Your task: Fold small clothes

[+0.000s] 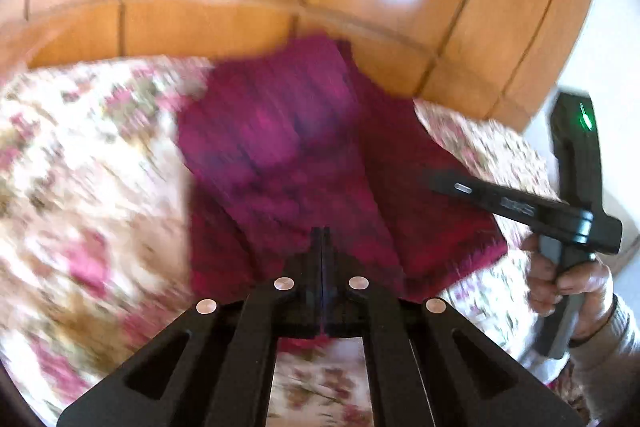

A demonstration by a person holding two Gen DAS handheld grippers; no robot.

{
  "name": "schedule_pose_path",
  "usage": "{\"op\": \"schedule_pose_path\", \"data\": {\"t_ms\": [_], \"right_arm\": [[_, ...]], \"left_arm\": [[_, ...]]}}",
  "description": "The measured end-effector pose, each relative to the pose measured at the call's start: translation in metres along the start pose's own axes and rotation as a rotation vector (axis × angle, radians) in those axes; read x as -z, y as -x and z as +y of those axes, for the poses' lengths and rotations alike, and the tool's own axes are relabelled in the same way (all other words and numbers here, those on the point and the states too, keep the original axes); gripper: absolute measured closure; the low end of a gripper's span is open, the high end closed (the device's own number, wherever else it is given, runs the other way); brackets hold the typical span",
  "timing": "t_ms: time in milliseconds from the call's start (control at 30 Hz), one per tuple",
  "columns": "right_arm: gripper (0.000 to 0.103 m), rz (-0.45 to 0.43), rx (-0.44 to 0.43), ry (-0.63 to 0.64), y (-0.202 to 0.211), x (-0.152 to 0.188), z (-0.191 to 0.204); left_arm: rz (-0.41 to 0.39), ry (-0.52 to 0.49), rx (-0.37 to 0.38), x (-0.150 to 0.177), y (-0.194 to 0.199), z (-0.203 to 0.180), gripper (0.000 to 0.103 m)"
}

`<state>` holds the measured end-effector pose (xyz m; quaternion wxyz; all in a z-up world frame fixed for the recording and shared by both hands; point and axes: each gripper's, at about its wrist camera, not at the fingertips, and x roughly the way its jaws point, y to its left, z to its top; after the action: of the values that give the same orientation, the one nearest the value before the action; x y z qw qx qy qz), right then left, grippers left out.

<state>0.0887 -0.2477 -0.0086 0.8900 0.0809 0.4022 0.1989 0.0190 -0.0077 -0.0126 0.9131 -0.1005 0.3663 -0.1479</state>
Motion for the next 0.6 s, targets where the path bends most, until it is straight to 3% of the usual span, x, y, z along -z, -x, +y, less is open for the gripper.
{"op": "schedule_pose_path", "data": {"t_ms": [133,300,367,400,467,567,600], "right_arm": [[0.091,-0.087,0.036,-0.051,0.035,-0.022,-0.025],[0.091,-0.152,0.289,-0.080,0.058,-0.049,-0.079],[0.091,-0.146,0.376,-0.127,0.055,-0.057,-0.113],[0.091,-0.137,0.407,-0.152,0.054,-0.060,-0.130],[0.091,-0.127,0.488,-0.220,0.049,-0.067,-0.168],[0.091,-0.088,0.590,-0.309,0.042,-0.080,-0.223],[0.091,-0.068,0.626,-0.340,0.038,-0.082,-0.239]], "left_arm": [[-0.083,0.100,-0.068,-0.032,0.030,0.046,0.103],[-0.057,0.114,-0.091,-0.043,0.031,0.059,0.100],[-0.040,0.111,-0.137,-0.035,0.021,0.049,0.051],[-0.045,0.125,-0.137,-0.032,0.016,0.044,0.021],[-0.047,0.117,-0.082,-0.018,0.008,0.031,0.021],[0.018,-0.037,-0.065,0.004,-0.010,-0.006,0.021],[0.056,-0.089,-0.027,0.014,-0.018,-0.020,0.021]]}}
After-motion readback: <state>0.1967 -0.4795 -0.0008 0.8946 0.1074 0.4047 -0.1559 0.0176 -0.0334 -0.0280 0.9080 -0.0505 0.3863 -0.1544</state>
